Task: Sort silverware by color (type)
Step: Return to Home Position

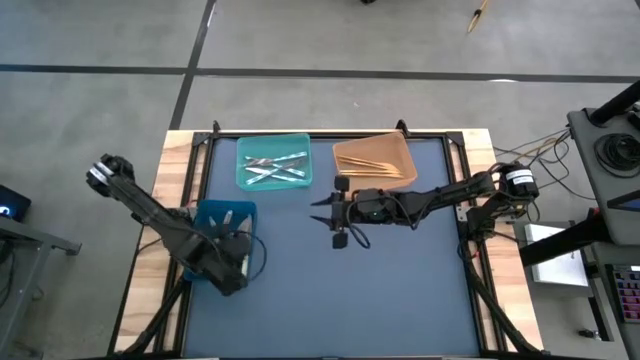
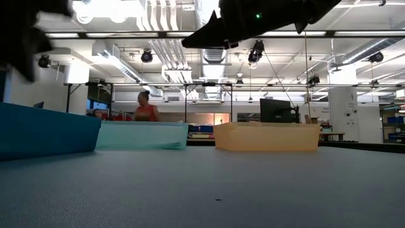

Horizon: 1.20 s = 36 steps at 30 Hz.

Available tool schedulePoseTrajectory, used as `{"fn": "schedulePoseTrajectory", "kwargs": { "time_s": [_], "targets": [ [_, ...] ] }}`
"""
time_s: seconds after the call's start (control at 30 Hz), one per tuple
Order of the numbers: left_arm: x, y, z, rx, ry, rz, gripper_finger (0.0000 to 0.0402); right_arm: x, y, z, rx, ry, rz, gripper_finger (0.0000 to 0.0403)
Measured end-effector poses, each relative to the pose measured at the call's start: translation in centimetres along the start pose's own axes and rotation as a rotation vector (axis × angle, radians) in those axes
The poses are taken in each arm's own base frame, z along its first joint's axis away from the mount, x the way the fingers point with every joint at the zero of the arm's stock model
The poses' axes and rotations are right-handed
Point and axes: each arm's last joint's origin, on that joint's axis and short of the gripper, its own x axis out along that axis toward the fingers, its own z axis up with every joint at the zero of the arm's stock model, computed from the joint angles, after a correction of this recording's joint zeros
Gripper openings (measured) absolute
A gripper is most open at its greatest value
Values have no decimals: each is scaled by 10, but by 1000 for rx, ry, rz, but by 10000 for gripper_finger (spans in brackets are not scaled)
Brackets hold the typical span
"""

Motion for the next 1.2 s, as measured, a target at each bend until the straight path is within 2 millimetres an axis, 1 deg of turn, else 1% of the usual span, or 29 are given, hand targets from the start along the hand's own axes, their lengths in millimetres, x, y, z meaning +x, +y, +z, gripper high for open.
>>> {"fn": "schedulePoseTrajectory", "kwargs": {
  "time_s": [0.1, 0.17, 0.23, 0.33, 0.43, 0.57, 0.7, 0.87, 1.03, 1.2],
  "targets": [
    [-15, -7, 13, 176, -235, -144, 0, -1, 1, -5, -12, 14, 5, 137],
    [-24, -2, 22, 237, -355, -167, 0, -4, 2, -8, -16, 23, 8, 137],
    [-30, 5, 28, 268, -442, -154, 0, -9, 1, -9, -20, 20, 7, 137],
    [-34, 19, 39, 305, -526, -121, 0, -20, 0, -11, -19, 14, 4, 137],
    [-32, 34, 47, 358, -572, -78, 0, -33, -5, -14, -15, 4, -8, 137],
    [-26, 54, 53, 428, -621, -119, 0, -54, -15, -19, 12, -19, -41, 137],
    [-18, 79, 51, 431, -661, -177, 0, -76, -25, -27, 59, -30, -76, 137],
    [-11, 106, 40, 375, -716, -198, 0, -101, -33, -40, 108, -40, -113, 137],
    [-17, 123, 27, 350, -803, -211, 0, -122, -40, -49, 136, -60, -152, 137],
    [-27, 133, 15, 304, -919, -246, 0, -139, -44, -56, 167, -86, -184, 137]
  ]
}}
